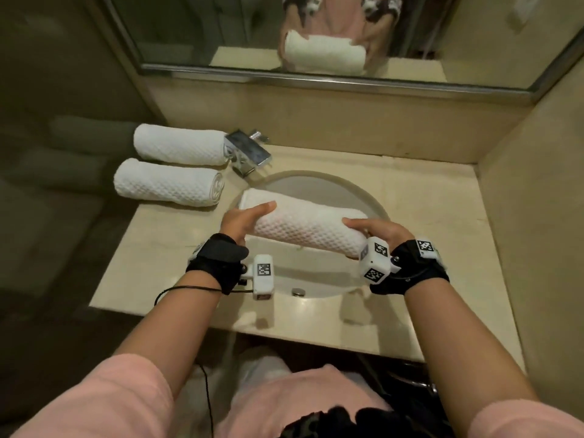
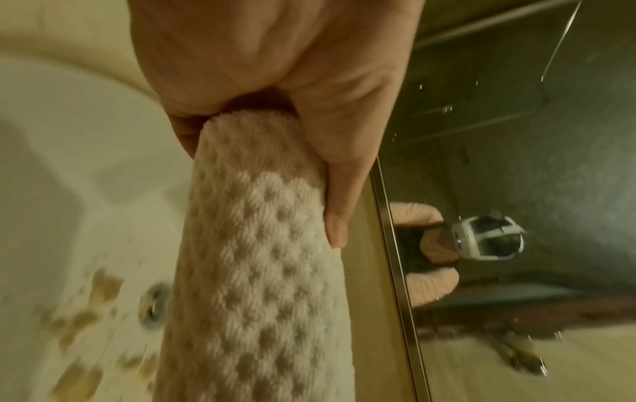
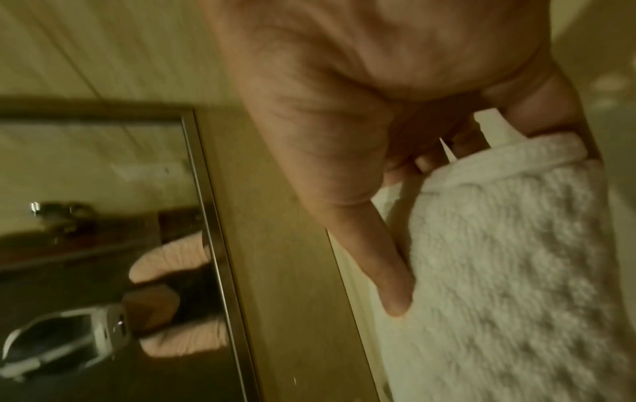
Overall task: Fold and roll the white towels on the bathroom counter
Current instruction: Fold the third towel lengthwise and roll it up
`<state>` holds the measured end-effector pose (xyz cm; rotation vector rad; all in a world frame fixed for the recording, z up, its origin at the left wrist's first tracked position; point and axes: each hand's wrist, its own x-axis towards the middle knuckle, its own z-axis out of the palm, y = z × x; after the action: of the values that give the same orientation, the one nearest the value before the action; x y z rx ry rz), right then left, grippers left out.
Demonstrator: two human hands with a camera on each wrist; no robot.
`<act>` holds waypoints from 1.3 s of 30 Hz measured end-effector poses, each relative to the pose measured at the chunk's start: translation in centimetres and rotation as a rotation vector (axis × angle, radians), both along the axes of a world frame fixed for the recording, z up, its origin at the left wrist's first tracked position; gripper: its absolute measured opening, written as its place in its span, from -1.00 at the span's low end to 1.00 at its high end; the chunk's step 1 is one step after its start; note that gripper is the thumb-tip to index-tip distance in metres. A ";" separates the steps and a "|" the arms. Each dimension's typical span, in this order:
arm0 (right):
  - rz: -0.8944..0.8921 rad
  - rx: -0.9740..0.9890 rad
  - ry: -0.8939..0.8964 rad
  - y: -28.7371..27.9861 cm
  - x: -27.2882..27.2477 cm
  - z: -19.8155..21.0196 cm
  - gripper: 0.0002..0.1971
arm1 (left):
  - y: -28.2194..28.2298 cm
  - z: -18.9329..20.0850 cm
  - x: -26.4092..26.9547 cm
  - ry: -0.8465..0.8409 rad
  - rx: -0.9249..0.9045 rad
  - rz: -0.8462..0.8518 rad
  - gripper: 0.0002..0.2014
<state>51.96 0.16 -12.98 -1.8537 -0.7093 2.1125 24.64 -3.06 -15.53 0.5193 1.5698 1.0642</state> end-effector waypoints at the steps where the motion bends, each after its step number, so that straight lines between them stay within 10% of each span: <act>1: 0.046 -0.012 0.005 0.7 -2.7 -0.2 -0.66 | -0.4 0.2 -2.4 -0.011 0.008 0.043 -0.67; 8: 0.232 -0.044 0.036 0.9 -20.6 -1.2 -0.81 | -3.6 -0.1 -18.7 0.010 -0.104 0.267 -0.48; 13: 0.296 -0.018 -0.040 0.6 -29.1 -3.3 -0.42 | -4.2 -3.2 -27.9 -0.061 -0.183 0.365 -0.17; 23: 0.270 0.018 -0.127 0.8 -34.8 -4.7 -0.16 | -1.7 -17.2 -37.2 -0.240 -0.302 0.450 0.04; 27: 0.231 0.054 -0.158 0.2 -36.1 -4.3 -0.45 | -1.4 -18.0 -37.4 -0.318 -0.283 0.549 0.17; 32: 0.232 0.030 -0.196 0.1 -36.2 -5.2 -0.37 | -3.2 -4.6 -31.1 -0.369 -0.253 0.485 -0.34; 36: 0.203 -0.036 -0.139 0.6 -35.6 -7.6 0.00 | -3.6 -1.3 -29.6 -0.332 -0.253 0.415 -0.52; 39: 0.133 -0.123 -0.020 0.0 -35.2 -6.3 -0.13 | -3.6 0.7 -29.2 -0.246 -0.296 0.385 -0.60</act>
<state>16.78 0.15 -19.32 -1.9433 -0.7420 2.2707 -4.53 -6.62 -14.87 -0.1183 1.6023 1.1043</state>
